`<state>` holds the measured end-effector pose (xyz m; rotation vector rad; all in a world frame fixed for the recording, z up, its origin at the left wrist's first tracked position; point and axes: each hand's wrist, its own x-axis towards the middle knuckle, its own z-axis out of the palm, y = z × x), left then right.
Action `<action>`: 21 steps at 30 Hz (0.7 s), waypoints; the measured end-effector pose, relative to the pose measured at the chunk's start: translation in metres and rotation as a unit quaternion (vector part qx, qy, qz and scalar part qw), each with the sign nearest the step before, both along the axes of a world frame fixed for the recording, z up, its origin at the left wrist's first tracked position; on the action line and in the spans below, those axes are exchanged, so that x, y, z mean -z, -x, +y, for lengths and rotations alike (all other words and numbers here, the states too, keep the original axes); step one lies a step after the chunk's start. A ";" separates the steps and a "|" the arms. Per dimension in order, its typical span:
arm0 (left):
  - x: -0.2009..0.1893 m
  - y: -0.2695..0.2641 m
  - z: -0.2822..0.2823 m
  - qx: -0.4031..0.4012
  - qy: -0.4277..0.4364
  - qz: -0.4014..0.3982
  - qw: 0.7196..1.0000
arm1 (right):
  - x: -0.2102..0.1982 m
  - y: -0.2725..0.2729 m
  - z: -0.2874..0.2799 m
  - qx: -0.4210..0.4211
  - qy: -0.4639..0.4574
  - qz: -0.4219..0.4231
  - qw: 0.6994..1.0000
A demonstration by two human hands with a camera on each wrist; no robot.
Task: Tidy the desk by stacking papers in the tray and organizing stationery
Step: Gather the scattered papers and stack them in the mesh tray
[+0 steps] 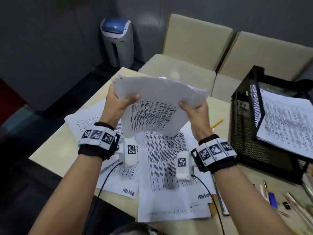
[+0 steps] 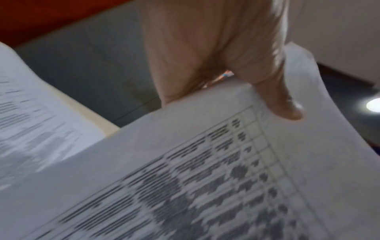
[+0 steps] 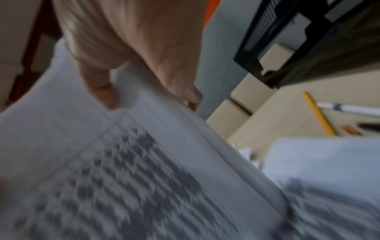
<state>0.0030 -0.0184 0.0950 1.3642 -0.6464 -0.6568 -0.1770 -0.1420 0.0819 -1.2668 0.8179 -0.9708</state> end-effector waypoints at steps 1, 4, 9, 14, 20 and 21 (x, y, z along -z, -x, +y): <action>0.012 0.000 -0.001 -0.032 -0.014 0.001 0.999 | 0.009 -0.005 0.004 0.006 0.001 0.028 1.000; 0.023 0.001 -0.003 -0.107 -0.054 -0.063 0.991 | 0.015 -0.016 0.011 0.048 0.027 0.076 0.996; -0.006 0.001 -0.001 -0.085 0.042 -0.059 0.994 | -0.002 -0.016 -0.002 0.149 0.068 0.019 0.986; 0.033 0.013 0.008 0.038 -0.147 -0.036 0.988 | 0.029 -0.015 0.016 0.078 -0.001 0.142 0.987; 0.024 0.035 0.005 0.020 -0.130 -0.069 0.989 | 0.031 0.013 0.013 0.101 -0.012 0.126 0.987; 0.019 0.038 0.000 0.012 -0.121 -0.071 0.990 | 0.031 0.022 0.009 0.108 -0.011 0.115 0.987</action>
